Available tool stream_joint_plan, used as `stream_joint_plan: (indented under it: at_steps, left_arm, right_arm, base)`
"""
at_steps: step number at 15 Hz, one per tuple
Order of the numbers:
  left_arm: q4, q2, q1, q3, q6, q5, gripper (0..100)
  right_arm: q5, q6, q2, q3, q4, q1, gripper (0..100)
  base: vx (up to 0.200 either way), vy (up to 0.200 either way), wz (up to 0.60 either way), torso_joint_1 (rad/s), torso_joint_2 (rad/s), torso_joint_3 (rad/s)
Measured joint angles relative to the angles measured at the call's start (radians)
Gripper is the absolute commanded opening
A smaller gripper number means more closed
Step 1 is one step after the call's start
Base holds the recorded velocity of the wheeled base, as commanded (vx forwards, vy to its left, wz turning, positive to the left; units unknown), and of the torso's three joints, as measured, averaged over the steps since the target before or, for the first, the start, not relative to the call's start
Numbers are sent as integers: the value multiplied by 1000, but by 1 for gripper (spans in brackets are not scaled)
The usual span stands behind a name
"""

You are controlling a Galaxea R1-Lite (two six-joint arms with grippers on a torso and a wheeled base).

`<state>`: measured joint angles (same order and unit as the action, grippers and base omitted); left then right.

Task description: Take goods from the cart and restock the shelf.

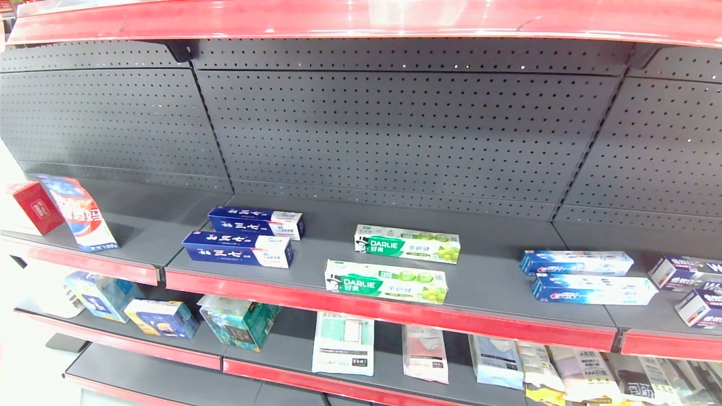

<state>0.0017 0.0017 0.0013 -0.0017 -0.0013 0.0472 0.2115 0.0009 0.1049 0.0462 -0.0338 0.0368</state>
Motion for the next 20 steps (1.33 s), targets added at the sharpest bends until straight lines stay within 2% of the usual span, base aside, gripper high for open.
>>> stream_joint_plan:
  at_steps: [1,3,4,20]
  left_arm:
    - [0,0,0,0,0,0,100]
    - [0,0,0,0,0,0,100]
    - [0,0,0,0,1,0,100]
    - [0,2,0,0,1,0,100]
  right_arm:
    - [-7,2,-16,-4,1,-5,100]
    - [-178,1,-54,-19,15,-21,100]
    - [-224,14,-72,-31,34,-29,100]
    - [-211,48,-106,-46,37,-37,100]
  base:
    - [0,0,0,0,0,0]
    - [0,0,0,0,0,0]
    - [0,0,0,0,0,0]
    - [0,0,0,0,0,0]
